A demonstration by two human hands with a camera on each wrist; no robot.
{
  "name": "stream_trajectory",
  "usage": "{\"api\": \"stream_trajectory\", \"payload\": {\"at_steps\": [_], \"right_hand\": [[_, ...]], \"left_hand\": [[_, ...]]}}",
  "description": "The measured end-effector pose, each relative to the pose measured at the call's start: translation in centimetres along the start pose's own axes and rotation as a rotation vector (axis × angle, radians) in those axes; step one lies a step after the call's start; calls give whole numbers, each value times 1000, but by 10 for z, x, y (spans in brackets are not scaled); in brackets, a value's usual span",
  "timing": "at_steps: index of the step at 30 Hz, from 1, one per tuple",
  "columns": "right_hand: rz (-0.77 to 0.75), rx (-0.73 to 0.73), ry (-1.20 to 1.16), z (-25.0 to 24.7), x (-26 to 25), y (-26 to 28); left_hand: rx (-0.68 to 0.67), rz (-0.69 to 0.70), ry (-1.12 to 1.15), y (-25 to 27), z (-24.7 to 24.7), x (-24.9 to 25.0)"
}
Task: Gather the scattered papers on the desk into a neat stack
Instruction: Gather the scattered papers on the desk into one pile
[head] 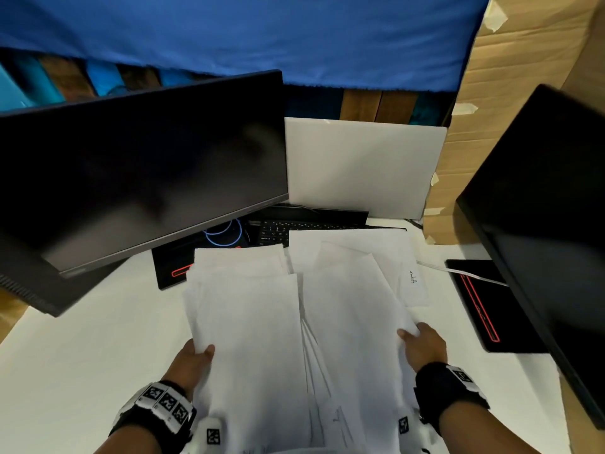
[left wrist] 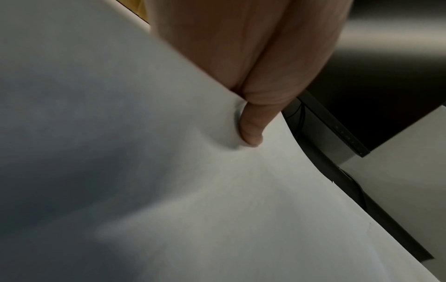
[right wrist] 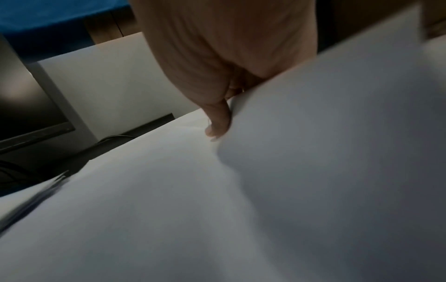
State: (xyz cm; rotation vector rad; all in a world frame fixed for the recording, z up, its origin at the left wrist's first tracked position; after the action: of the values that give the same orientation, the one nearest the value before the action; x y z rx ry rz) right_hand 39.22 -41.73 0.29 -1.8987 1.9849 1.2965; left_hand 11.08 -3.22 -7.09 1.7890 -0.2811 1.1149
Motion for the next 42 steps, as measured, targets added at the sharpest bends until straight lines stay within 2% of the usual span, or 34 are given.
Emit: {"api": "stream_trajectory", "payload": {"at_steps": [4,8,10,15,17,20,23,26,28,31,33,38,42], "right_hand": [[-12,105,-97,4,-18,-2],[-11,-88,-148,20,-26,-6],[-31,-134,-109,23,-30,-6],[-49,111,-105,-11,-47,10],[-100,226,-100,-35,-64,19],[-308,408,-105,-76,-104,41],[-525,439,-220,-108,-155,76],[-651,360,-374,-112,-189,95],[-584,226,-414,-89,-191,84],[-375,3,-252,-23,-178,62],[-300,-111,-111,22,-165,59],[-280,-406,95,115,-122,45],[-286,-425,134,126,-117,42]], "left_hand": [[21,-22,-7,-11,-4,-8],[9,-38,-66,-4,-2,3],[-21,-42,-85,0,3,9],[-29,-27,-175,-4,5,12],[-48,-30,-191,-8,4,11],[-89,-35,-210,-7,6,14],[-99,-34,-242,0,10,24],[-120,-28,-219,1,10,26],[-125,-31,-188,0,10,24],[-127,-42,-149,5,10,28],[-127,-50,-150,11,13,35],[-158,-14,-187,19,16,40],[-215,37,-193,16,14,32]]}}
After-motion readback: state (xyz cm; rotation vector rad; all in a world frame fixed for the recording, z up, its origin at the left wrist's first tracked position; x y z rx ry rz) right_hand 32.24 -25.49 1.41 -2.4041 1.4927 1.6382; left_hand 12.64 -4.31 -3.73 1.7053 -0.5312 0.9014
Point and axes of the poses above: each hand's wrist, its own y-axis away from the middle knuckle, its own z-axis out of the palm, x = y × z, the point moved 5 cm from there along -y, towards the middle knuckle, and after that the axes turned 14 degrees about -x, right-handed, at the moved point
